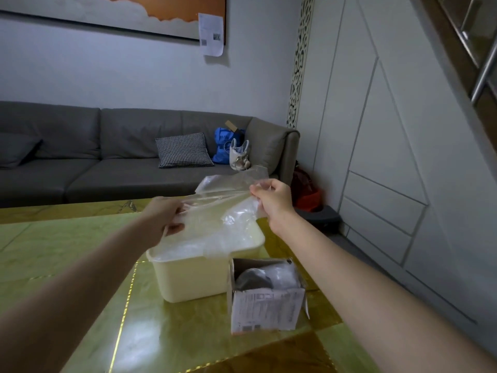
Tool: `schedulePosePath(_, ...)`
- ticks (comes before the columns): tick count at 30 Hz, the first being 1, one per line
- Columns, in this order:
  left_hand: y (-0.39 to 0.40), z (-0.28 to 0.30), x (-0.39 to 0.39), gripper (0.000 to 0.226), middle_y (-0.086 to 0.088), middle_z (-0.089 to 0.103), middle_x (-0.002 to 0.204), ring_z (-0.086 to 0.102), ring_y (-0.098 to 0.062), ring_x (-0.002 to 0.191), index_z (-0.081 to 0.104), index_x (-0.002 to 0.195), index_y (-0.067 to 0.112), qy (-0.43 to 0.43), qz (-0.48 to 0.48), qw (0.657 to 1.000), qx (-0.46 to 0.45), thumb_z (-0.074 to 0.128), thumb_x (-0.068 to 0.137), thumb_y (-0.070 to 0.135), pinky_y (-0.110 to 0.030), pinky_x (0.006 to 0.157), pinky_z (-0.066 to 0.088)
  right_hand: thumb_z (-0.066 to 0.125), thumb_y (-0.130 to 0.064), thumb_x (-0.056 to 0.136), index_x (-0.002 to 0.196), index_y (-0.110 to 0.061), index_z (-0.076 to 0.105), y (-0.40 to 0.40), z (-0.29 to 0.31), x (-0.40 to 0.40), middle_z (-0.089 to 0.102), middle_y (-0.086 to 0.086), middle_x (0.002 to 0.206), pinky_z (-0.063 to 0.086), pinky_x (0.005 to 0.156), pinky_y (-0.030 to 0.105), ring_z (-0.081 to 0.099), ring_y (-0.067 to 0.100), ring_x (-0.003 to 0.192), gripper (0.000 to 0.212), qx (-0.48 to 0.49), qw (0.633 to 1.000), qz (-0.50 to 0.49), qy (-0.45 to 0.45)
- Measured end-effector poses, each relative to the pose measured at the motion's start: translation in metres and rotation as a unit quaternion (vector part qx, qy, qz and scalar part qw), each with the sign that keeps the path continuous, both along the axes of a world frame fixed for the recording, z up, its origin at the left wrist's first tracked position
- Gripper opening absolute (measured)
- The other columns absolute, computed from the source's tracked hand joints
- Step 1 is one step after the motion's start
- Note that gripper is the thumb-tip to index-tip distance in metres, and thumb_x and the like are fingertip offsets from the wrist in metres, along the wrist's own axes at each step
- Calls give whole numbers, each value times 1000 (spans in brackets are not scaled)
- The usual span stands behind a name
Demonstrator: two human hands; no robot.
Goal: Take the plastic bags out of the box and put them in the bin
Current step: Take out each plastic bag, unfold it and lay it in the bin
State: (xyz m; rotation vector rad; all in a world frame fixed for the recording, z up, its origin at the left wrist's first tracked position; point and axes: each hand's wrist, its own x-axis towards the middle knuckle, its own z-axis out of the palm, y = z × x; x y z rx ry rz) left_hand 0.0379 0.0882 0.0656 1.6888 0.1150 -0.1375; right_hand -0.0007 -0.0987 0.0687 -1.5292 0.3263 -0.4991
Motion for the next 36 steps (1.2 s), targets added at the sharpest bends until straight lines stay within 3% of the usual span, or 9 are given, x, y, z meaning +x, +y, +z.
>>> schedulePosePath(7,68,10,46,22,-10,58,73,50,-19,63,61,109,-1,-129,58,977,157,53,89,1,-23,56,38,58,-10,90,80,-14,53,24,-36,63,55,2,84,43,50,22,50,12,64,12,-135,989,-9,60)
schedulePosePath(12,38,-6,58,26,-10,61,115,56,-18,95,62,111,11,-314,-90,885,332,62,86,12,-27,78,41,51,-7,91,69,-14,43,25,-67,82,50,3,83,48,68,34,48,22,79,24,-280,953,-12,115)
schedulePosePath(15,3,-33,52,48,1,45,136,49,-18,116,48,129,26,-231,-300,791,480,65,84,31,-28,93,43,49,-7,93,102,-7,51,24,-71,80,54,12,105,40,69,28,53,26,92,9,-373,911,18,174)
schedulePosePath(18,-15,-60,55,66,-1,35,145,43,-23,126,29,142,32,-159,-334,697,614,63,86,24,-33,102,41,58,-12,90,138,-5,30,21,-63,75,39,14,138,41,84,34,46,32,120,56,-511,830,40,218)
schedulePosePath(22,-23,-69,62,66,-4,36,145,43,-23,125,26,144,30,-148,-342,681,630,57,88,11,-31,100,39,60,-10,87,129,-10,43,26,-46,67,38,11,133,39,93,35,39,30,120,45,-683,723,66,74)
schedulePosePath(24,-28,-72,62,67,-5,35,145,43,-23,125,23,145,28,-145,-344,671,641,55,89,10,-30,98,39,61,-17,89,128,-11,50,28,-49,68,47,9,129,41,90,33,46,27,114,40,-664,703,208,148)
schedulePosePath(27,-30,-75,62,69,-6,34,146,40,-22,129,17,147,22,-135,-344,662,652,55,90,13,-29,100,36,55,-19,93,141,-12,38,24,-62,70,44,9,139,43,95,36,46,28,121,52,-667,598,303,324)
schedulePosePath(34,-9,-66,62,68,-3,40,143,46,-21,125,24,145,20,-84,-339,677,648,60,88,24,-29,102,40,59,-31,92,142,-9,37,14,-61,73,44,9,142,43,101,38,47,29,124,60,-657,611,278,344)
schedulePosePath(36,1,-53,58,69,-1,42,141,47,-20,124,28,142,21,-84,-339,694,630,64,85,31,-28,100,38,64,-37,88,142,-8,39,8,-46,62,43,9,143,41,102,37,45,28,126,66,-623,664,267,316)
